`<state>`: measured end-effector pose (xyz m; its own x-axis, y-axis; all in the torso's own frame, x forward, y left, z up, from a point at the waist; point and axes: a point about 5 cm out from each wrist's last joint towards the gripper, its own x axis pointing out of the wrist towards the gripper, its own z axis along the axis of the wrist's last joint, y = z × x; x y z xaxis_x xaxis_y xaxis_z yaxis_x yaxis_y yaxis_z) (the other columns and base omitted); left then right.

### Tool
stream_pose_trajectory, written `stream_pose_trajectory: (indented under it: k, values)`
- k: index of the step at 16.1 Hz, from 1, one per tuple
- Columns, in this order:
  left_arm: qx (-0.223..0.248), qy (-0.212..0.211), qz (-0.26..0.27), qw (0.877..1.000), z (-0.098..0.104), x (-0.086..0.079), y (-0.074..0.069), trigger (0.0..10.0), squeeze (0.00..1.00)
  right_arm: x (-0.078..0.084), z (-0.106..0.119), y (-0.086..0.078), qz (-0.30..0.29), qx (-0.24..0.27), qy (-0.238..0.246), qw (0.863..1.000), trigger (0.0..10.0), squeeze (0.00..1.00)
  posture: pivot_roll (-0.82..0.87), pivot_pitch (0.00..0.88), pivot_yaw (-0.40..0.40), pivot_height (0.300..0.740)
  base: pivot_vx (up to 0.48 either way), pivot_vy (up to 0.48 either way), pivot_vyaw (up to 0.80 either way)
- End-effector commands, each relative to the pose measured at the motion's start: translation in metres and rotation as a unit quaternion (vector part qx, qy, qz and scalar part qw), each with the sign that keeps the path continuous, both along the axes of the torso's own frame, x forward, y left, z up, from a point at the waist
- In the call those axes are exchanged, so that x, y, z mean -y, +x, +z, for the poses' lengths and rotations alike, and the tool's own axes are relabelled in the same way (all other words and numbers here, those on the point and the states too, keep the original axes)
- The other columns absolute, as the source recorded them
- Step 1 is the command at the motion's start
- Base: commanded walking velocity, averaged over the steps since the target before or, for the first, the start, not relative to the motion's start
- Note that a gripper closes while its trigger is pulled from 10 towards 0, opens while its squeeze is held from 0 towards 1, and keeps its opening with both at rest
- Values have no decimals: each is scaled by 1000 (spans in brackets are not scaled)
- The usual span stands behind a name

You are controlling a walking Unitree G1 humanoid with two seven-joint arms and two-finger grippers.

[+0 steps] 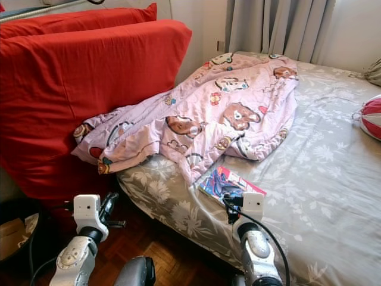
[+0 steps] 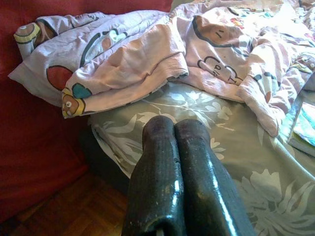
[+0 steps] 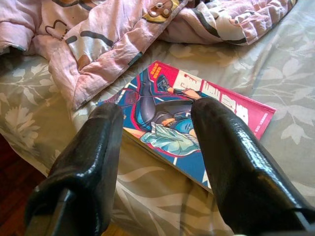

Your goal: Clean up the room

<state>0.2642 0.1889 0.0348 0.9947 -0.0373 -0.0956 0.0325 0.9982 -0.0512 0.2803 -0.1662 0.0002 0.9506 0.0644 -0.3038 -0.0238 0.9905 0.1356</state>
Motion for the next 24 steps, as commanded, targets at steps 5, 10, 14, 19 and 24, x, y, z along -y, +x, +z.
stream_pose_trajectory:
  k: [5, 10, 14, 19, 24]
  values:
    - [6, 1, 2, 1000, 4, -1, 2, 10000, 0, -3, -2, -1, 11, -4, -3, 1000, 10000, 0, 52, 0, 33, 609, 285, 0, 0]
    - [8, -1, 1, 1000, 4, 0, 2, 10000, 0, -3, -2, -1, 13, -4, -3, 1000, 10000, 0, 51, 0, 34, 609, 291, 0, 0]
    - [18, -4, -3, 1000, 9, 2, 6, 10000, 0, -5, 0, 1, 14, -2, 2, 1000, 10000, 0, 51, 0, 34, 609, 0, 0, 0]
    - [35, -3, -13, 999, 20, 3, 17, 10000, 0, -13, 9, 12, 30, 9, -4, 999, 10000, 0, 56, 0, 33, 609, 0, 0, 0]
    - [53, 13, -3, 999, 30, -3, 23, 10000, 0, -16, 7, 15, 29, -7, -20, 999, 10000, 0, 75, 0, 29, 599, 0, 0, 0]
